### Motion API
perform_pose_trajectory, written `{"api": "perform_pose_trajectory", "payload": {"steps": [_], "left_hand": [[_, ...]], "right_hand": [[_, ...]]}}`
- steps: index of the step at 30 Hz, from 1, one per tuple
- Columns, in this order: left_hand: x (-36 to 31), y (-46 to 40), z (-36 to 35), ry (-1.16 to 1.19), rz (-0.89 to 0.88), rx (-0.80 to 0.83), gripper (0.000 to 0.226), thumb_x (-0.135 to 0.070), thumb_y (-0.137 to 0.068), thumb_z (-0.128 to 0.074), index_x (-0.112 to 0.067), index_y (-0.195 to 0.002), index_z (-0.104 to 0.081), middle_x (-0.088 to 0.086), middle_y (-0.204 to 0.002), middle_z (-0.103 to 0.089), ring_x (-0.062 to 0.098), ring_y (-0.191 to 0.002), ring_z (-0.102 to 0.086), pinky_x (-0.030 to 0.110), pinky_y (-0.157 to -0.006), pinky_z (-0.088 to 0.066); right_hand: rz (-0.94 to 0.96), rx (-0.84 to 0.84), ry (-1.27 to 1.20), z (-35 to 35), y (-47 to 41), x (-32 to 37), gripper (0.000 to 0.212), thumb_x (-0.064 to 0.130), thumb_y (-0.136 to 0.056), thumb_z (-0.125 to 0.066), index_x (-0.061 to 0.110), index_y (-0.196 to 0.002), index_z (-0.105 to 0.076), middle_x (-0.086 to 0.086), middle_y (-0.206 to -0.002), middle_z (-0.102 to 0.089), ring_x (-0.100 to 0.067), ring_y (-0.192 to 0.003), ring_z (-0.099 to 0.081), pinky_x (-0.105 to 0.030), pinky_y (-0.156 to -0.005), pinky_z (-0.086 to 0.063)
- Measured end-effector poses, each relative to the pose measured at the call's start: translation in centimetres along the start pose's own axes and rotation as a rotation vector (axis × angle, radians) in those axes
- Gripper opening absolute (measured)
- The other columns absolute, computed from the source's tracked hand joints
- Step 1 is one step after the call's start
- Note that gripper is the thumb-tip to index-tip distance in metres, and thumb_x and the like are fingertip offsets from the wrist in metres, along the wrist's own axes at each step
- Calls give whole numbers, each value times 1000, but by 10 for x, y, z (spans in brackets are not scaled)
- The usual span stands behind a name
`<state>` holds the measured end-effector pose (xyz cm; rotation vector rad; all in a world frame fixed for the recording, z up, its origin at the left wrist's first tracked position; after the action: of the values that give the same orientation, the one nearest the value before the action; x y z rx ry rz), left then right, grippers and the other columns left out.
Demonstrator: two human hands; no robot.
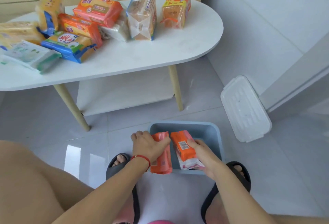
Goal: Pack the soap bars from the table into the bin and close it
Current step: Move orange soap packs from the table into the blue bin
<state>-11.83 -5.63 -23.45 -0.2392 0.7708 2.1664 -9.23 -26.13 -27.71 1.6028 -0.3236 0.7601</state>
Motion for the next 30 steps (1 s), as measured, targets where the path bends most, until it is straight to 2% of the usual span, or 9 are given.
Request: {"api": "perform_pose_trajectory", "payload": {"steps": [3,5,7,9,16,19,21,27,30], "left_hand": [[-6,8,11,266,19,21,71,-70,-62,-53,-11,-99,-62,8,-105,-64,25,-102,-57,39,-90,-50],[-7,13,4,675,167,329,64,-66,-66,-60,-12,-99,-69,11,-105,-73,26,-91,-68,39,-87,-55],[-11,23,-4,1102,261,724,64,-59,-76,-62,-9,-115,-71,19,-115,-72,34,-103,-70,49,-98,-52],[-9,23,-7,1231,267,812,60,-51,-84,-65,-7,-124,-66,24,-123,-67,39,-115,-65,57,-105,-45],[8,1,4,1005,231,472,64,-33,-74,-78,-3,-126,-54,24,-110,-71,42,-98,-71,59,-84,-58],[14,-10,21,691,90,212,71,-38,-61,-80,-19,-115,-38,8,-101,-66,25,-83,-71,42,-70,-61],[23,-17,31,460,-9,76,74,-44,-56,-81,-26,-108,-32,-2,-95,-62,16,-79,-66,33,-64,-55],[47,-32,31,440,62,45,68,-43,-68,-82,-28,-113,-34,0,-97,-61,20,-78,-67,36,-70,-59],[48,-32,27,442,47,53,67,-46,-68,-82,-31,-115,-36,-3,-98,-60,19,-80,-67,36,-70,-60]], "right_hand": [[39,-5,-120,-11,10,5,30,43,-102,-57,20,-121,-54,-3,-99,-81,-24,-92,-79,-51,-87,-62],[45,32,-189,-21,15,8,37,44,-102,-56,16,-125,-54,-8,-104,-80,-29,-97,-78,-57,-92,-59],[29,96,-236,-30,18,12,42,41,-104,-53,10,-132,-57,-14,-115,-77,-33,-107,-74,-58,-96,-57],[28,159,-194,-34,21,19,41,37,-105,-51,9,-134,-58,-15,-118,-76,-33,-108,-74,-52,-93,-59],[66,93,-49,-9,16,36,35,37,-104,-55,12,-128,-56,-15,-111,-78,-33,-96,-78,-49,-78,-64],[74,-20,188,8,6,38,33,37,-101,-59,13,-123,-54,-8,-101,-78,-24,-80,-79,-36,-63,-63],[36,-74,404,12,-8,33,31,28,-95,-63,10,-119,-55,-8,-97,-77,-22,-75,-76,-35,-63,-63],[-73,-120,456,-34,-49,4,16,3,-88,-61,4,-104,-61,-24,-110,-72,-40,-89,-76,-53,-75,-65],[-107,-76,501,-55,-68,-17,21,4,-89,-61,0,-109,-67,-25,-107,-74,-41,-92,-75,-54,-78,-64]]}}
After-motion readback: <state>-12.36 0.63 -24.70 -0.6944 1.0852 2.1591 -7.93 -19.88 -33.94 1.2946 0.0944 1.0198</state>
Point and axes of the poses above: each hand's wrist, its own y-axis away from the middle knuckle, its own z-axis out of the back of the hand, x = y × z, the point moved 3 cm from there along -y, towards the middle knuckle
